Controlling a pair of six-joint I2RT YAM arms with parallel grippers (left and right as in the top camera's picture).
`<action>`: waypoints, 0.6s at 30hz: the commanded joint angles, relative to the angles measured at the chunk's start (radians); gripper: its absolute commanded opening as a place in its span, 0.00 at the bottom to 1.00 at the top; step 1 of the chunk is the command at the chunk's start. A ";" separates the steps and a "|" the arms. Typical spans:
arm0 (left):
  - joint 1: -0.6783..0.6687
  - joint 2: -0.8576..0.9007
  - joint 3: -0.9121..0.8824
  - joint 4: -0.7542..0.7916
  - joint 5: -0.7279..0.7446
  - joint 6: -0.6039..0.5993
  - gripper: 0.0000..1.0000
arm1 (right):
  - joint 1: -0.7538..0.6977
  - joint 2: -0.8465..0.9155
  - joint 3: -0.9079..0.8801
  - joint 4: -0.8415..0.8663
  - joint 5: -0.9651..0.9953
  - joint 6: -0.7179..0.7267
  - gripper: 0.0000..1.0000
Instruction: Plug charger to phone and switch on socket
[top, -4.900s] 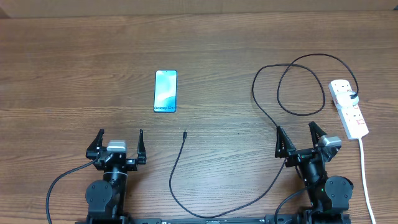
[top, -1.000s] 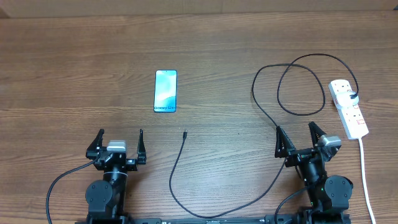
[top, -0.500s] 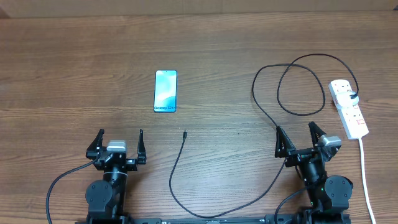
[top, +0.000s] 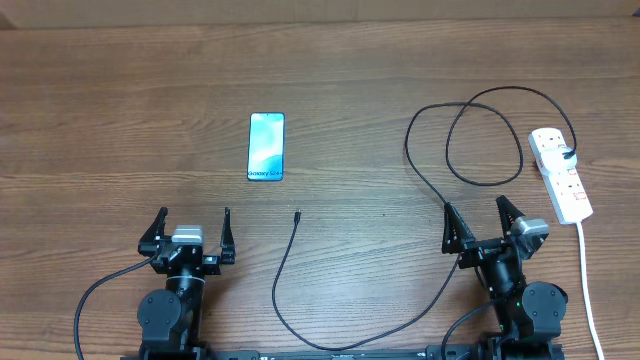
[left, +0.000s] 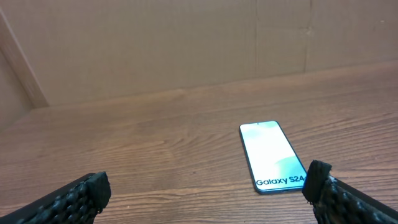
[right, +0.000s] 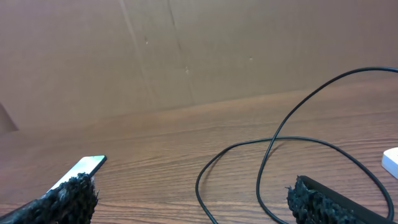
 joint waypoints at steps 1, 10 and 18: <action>-0.006 -0.006 -0.003 0.002 -0.002 0.015 1.00 | -0.003 0.001 -0.010 0.006 0.002 0.002 1.00; -0.006 -0.006 -0.003 0.002 0.006 0.015 1.00 | -0.003 0.001 -0.010 0.006 0.002 0.002 1.00; -0.006 -0.006 -0.003 0.004 0.006 0.014 0.99 | -0.003 0.001 -0.010 0.006 0.002 0.002 1.00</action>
